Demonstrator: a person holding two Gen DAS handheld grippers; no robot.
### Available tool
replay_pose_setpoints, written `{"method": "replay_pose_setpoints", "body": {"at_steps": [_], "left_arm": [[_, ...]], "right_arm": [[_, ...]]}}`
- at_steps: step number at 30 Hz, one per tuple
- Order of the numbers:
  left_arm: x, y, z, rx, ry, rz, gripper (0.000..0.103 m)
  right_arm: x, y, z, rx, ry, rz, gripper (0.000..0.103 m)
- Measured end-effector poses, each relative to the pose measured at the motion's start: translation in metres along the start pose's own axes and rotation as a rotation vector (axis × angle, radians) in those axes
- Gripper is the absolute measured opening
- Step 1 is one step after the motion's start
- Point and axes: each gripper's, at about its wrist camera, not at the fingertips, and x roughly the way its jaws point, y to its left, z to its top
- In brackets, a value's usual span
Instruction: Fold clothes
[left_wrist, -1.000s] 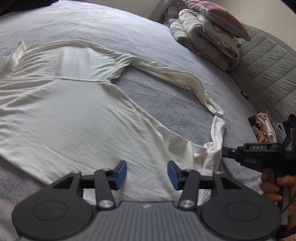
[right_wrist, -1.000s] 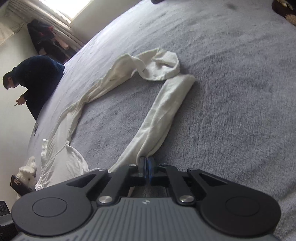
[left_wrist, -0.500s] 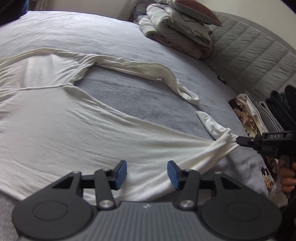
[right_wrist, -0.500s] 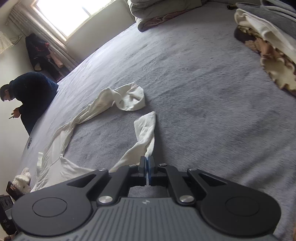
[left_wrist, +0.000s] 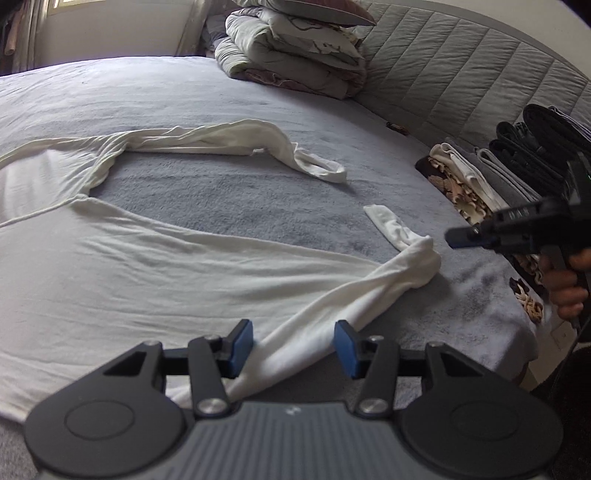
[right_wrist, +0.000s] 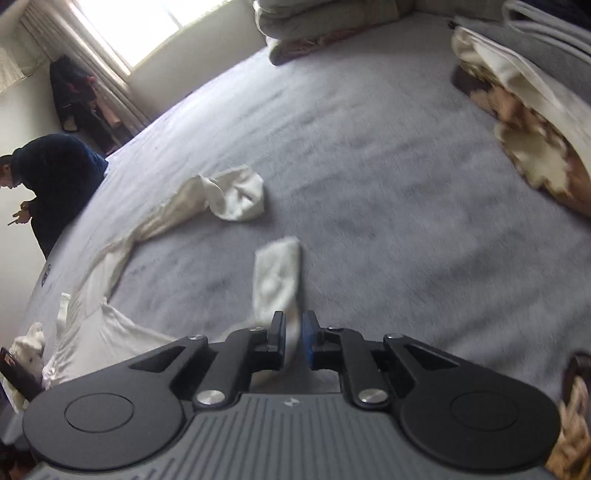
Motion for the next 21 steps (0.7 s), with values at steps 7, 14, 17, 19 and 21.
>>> {"method": "replay_pose_setpoints", "body": {"at_steps": [7, 14, 17, 19, 21], "left_arm": [[0.012, -0.006, 0.004, 0.05, -0.017, -0.052, 0.05], [0.022, -0.01, 0.008, 0.084, -0.009, -0.123, 0.049], [0.026, -0.014, 0.009, 0.107, -0.007, -0.129, 0.048], [0.028, -0.015, 0.01, 0.116, -0.007, -0.119, 0.043], [0.03, -0.016, 0.012, 0.118, -0.004, -0.115, 0.024]], "right_arm": [[0.044, 0.023, 0.019, -0.038, -0.006, -0.129, 0.029], [0.066, 0.025, 0.028, -0.022, -0.031, -0.159, 0.028], [0.066, 0.031, 0.025, -0.063, -0.056, -0.173, 0.003], [0.059, 0.034, 0.025, -0.078, -0.093, -0.182, 0.003], [0.047, 0.032, 0.026, -0.076, -0.135, -0.185, 0.003]]}}
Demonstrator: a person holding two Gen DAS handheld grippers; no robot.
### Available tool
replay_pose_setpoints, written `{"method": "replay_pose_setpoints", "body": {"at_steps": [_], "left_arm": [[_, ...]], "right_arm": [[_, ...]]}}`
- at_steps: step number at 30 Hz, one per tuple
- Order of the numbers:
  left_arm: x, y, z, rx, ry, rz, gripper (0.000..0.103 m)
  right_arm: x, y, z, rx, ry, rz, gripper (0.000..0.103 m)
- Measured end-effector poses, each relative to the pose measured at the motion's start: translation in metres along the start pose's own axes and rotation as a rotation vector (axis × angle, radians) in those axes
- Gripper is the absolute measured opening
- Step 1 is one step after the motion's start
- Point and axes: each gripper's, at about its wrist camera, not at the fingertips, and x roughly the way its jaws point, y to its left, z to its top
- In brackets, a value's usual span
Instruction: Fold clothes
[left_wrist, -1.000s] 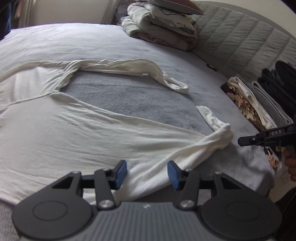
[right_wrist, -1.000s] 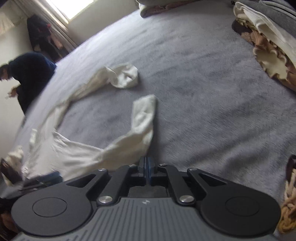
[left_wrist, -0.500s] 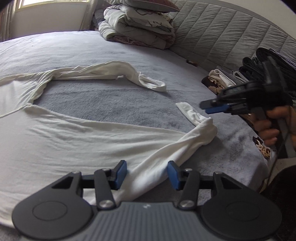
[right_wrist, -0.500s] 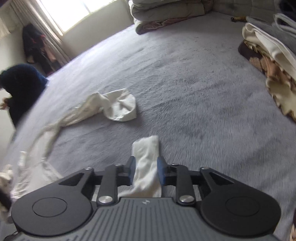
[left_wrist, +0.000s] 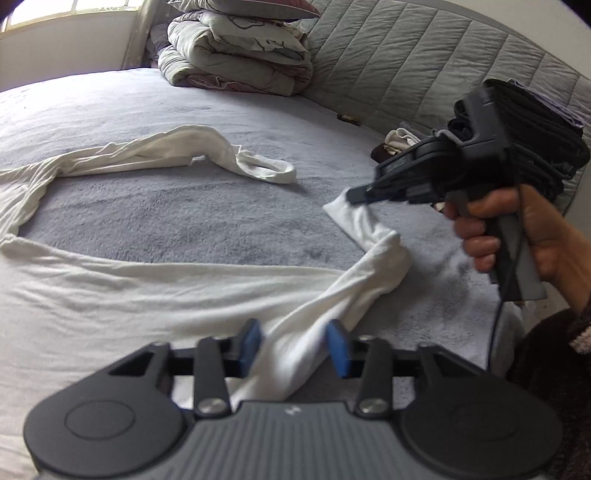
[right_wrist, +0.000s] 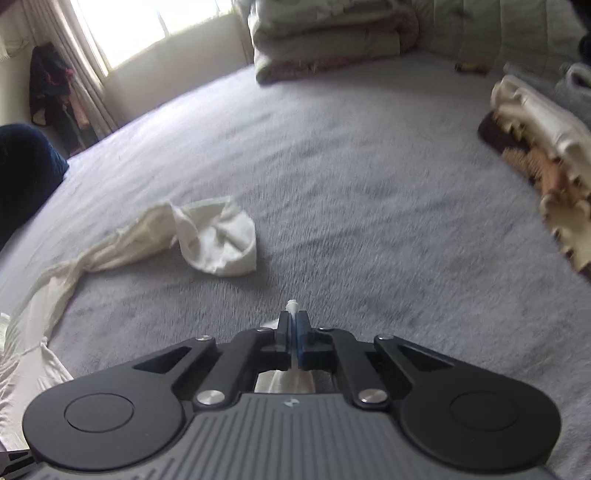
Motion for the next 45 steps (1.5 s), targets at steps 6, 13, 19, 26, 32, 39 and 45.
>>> {"method": "replay_pose_setpoints", "body": {"at_steps": [6, 13, 19, 26, 32, 39, 45], "left_arm": [[-0.006, -0.004, 0.002, -0.001, -0.008, -0.034, 0.005], [-0.023, -0.019, -0.002, 0.065, -0.026, -0.138, 0.004], [-0.027, -0.024, -0.012, 0.115, 0.023, -0.205, 0.001], [-0.026, -0.022, -0.018, 0.118, 0.058, -0.2, 0.005], [-0.025, -0.009, -0.002, 0.093, 0.033, -0.152, 0.023], [-0.014, 0.013, 0.024, 0.094, -0.01, -0.044, 0.039], [0.004, 0.029, 0.041, 0.111, 0.009, 0.015, 0.048]], "right_arm": [[-0.042, -0.027, 0.0, 0.04, -0.088, -0.033, 0.003], [-0.095, -0.044, -0.022, -0.025, -0.112, -0.084, 0.003], [-0.121, -0.05, -0.054, -0.11, -0.002, -0.124, 0.003], [-0.119, -0.064, -0.079, -0.166, 0.183, -0.115, 0.003], [-0.127, -0.074, -0.076, -0.137, 0.143, -0.09, 0.015], [-0.103, -0.074, -0.07, -0.16, 0.143, -0.117, 0.026], [-0.085, -0.07, -0.066, -0.191, 0.159, -0.107, 0.029]]}}
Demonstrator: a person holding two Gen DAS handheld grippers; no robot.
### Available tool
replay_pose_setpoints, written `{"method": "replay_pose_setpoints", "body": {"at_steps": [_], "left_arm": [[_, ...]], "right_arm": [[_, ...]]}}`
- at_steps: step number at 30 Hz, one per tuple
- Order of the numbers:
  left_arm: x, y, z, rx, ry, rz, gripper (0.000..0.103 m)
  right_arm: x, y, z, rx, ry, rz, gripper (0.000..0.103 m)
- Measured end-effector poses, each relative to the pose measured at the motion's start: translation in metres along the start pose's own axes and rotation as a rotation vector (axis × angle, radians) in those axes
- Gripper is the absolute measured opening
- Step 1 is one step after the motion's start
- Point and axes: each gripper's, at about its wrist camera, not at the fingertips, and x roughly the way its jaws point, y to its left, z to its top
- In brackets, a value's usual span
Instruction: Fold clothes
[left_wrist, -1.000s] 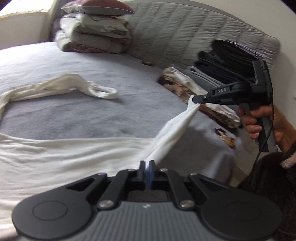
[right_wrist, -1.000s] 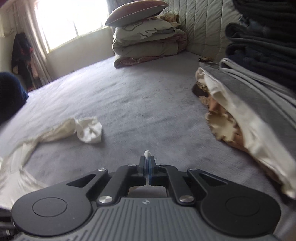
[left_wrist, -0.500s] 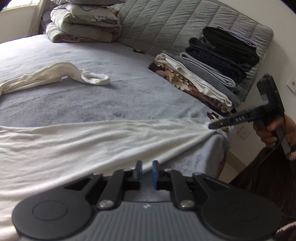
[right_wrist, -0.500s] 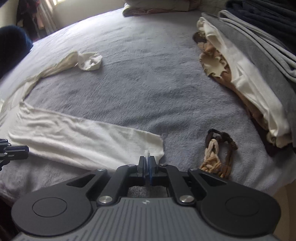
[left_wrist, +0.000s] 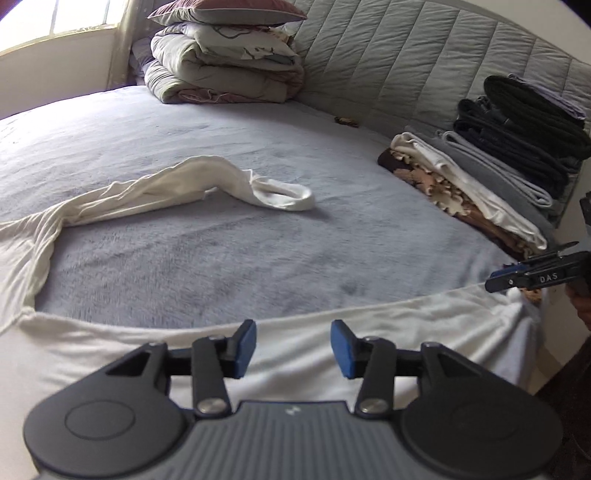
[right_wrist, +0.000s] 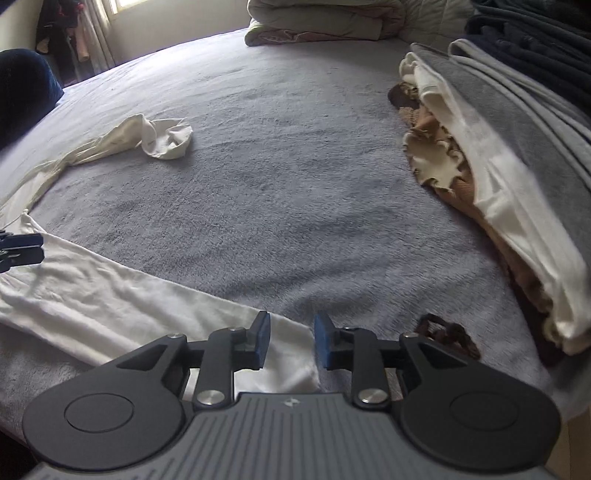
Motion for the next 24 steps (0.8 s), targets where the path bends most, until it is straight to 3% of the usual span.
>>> {"method": "replay_pose_setpoints", "body": {"at_steps": [4, 11, 17, 22, 24], "left_arm": [[0.016, 0.001, 0.006, 0.06, 0.029, 0.013, 0.058], [0.032, -0.004, 0.006, 0.143, 0.062, 0.025, 0.058], [0.033, -0.001, 0.007, 0.143, 0.065, 0.015, 0.06], [0.037, -0.005, 0.003, 0.15, 0.051, 0.024, 0.064], [0.037, -0.006, 0.003, 0.148, 0.043, 0.029, 0.061]], "right_arm": [[0.009, 0.005, 0.002, -0.045, -0.001, 0.001, 0.029], [0.009, 0.011, -0.003, -0.14, 0.01, 0.015, 0.028], [0.004, 0.005, -0.007, -0.147, -0.007, 0.022, 0.028], [0.011, 0.016, -0.012, -0.238, -0.004, -0.007, 0.028], [0.011, 0.021, -0.013, -0.273, -0.01, -0.015, 0.02]]}}
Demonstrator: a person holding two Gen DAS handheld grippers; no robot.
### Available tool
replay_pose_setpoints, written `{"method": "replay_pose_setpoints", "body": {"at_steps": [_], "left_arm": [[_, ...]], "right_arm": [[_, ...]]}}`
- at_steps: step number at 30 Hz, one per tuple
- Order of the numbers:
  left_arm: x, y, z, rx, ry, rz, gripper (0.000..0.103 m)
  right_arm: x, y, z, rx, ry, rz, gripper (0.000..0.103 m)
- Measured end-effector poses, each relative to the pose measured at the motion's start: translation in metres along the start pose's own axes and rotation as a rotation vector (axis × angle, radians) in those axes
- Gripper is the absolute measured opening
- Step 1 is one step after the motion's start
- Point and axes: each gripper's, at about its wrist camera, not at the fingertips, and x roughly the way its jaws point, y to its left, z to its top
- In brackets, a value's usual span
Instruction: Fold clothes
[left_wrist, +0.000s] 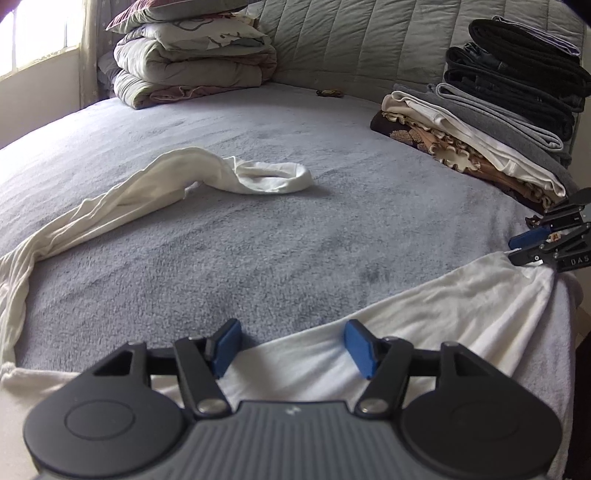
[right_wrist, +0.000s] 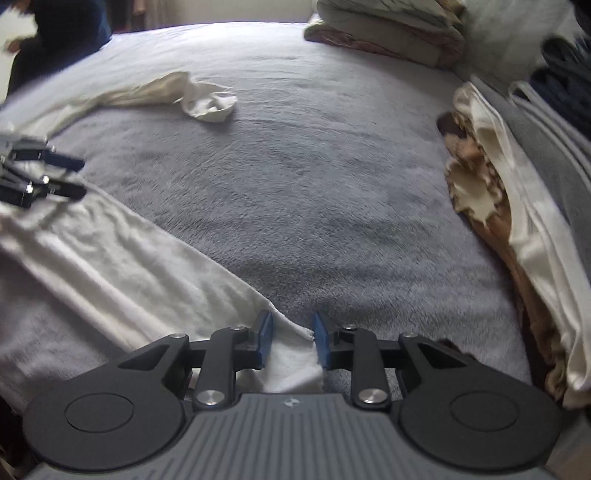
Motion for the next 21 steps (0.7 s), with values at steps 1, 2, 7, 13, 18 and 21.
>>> {"method": "replay_pose_setpoints", "body": {"at_steps": [1, 2, 7, 13, 18, 21], "left_arm": [[-0.001, -0.001, 0.0, -0.003, -0.007, 0.003, 0.058], [-0.001, -0.002, -0.001, -0.006, -0.015, 0.004, 0.048], [-0.002, -0.009, 0.001, -0.02, -0.046, 0.005, 0.002], [-0.005, -0.015, 0.001, -0.022, -0.123, 0.075, 0.001], [-0.005, -0.011, 0.008, -0.065, -0.174, 0.112, 0.001], [0.001, -0.009, 0.011, -0.082, -0.176, 0.137, 0.001]], "right_arm": [[0.0, 0.002, 0.0, -0.008, -0.003, 0.005, 0.008], [-0.001, 0.003, 0.001, -0.016, -0.008, 0.003, 0.007], [-0.007, 0.003, 0.006, -0.013, -0.066, -0.073, 0.006], [-0.012, -0.009, 0.017, 0.045, -0.142, -0.131, 0.006], [-0.004, -0.009, 0.032, 0.029, -0.163, -0.176, 0.006], [0.004, -0.01, 0.041, 0.027, -0.162, -0.193, 0.006]]}}
